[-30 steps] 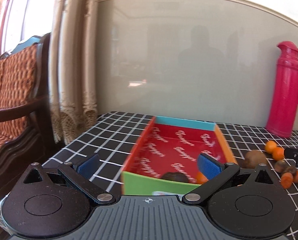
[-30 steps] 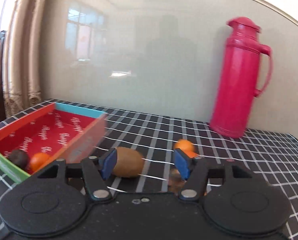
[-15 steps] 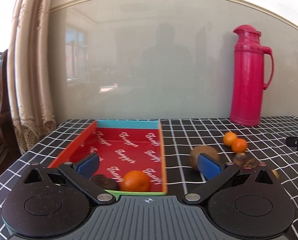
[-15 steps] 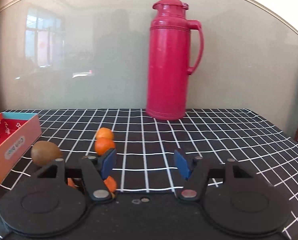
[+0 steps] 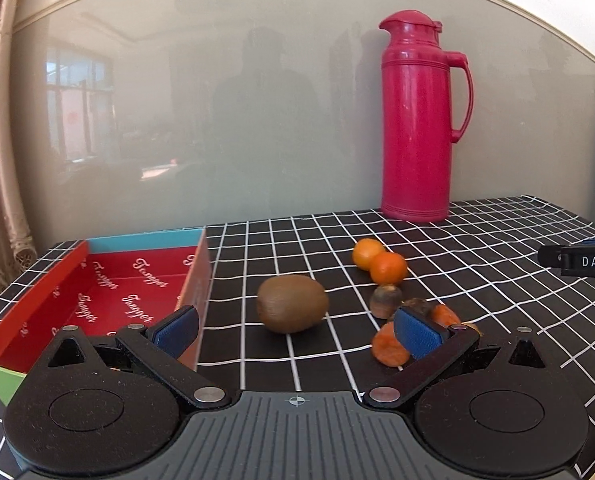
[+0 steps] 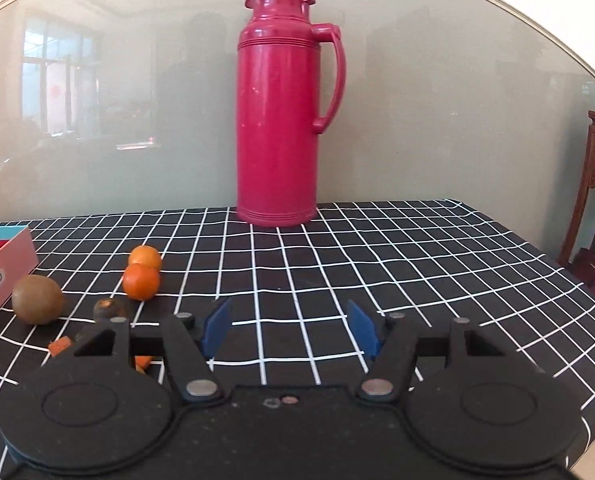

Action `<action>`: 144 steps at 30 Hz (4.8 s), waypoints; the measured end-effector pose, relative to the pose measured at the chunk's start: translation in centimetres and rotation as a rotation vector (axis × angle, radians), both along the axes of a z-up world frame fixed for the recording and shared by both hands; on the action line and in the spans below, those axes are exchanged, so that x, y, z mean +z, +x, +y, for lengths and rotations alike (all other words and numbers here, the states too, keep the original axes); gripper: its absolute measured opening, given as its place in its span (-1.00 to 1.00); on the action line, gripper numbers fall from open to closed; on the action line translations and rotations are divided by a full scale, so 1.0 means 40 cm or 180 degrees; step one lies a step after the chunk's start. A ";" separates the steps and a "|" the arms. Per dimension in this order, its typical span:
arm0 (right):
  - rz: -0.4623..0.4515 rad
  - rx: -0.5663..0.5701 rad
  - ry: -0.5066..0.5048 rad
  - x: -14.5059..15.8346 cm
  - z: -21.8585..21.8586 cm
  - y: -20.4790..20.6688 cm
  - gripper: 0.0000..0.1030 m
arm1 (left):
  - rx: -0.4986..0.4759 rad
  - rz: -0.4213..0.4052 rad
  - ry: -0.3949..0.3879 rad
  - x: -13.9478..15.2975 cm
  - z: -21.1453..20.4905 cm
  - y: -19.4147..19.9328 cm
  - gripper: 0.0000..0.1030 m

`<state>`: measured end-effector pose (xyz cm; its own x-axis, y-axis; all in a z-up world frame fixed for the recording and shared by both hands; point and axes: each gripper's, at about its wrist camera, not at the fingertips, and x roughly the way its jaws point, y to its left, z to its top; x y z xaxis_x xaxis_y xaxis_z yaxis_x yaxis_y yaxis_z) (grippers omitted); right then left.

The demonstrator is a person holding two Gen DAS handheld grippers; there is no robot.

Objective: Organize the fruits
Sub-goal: 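Reach the left gripper to an orange carrot chunk and grasp it, then carry the carrot chunk with the left gripper into the box and release, then reach the right gripper to the brown kiwi and grasp it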

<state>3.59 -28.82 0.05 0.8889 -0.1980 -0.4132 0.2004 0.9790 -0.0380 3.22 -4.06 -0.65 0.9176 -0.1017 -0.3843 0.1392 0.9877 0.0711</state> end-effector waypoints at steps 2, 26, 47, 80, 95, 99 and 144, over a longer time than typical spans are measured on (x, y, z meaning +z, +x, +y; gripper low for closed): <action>-0.0004 -0.0020 0.0015 0.000 -0.011 -0.003 0.23 | -0.0013 0.0020 0.0004 -0.004 -0.009 0.004 1.00; 0.0137 -0.0413 0.0024 -0.022 -0.111 -0.011 0.23 | -0.0248 0.0445 0.0015 -0.065 -0.131 0.090 0.74; 0.0186 -0.0625 0.0071 -0.036 -0.182 -0.036 0.23 | -0.0273 0.0656 -0.0046 -0.081 -0.154 0.110 -0.33; 0.0213 -0.0150 0.0084 -0.024 0.018 0.047 0.23 | 0.0643 0.0180 -0.0247 0.031 0.260 0.020 -0.33; 0.0269 0.0028 -0.0023 -0.030 0.095 0.058 0.24 | 0.1256 0.0259 -0.0365 0.004 0.438 0.031 -0.33; 0.0269 -0.0019 -0.0014 -0.030 0.081 0.054 0.28 | 0.1196 0.0201 -0.0344 0.009 0.420 0.025 -0.33; 0.0072 0.0629 -0.0070 -0.017 0.229 0.073 0.36 | 0.1442 -0.0147 -0.0113 0.026 0.427 -0.025 1.00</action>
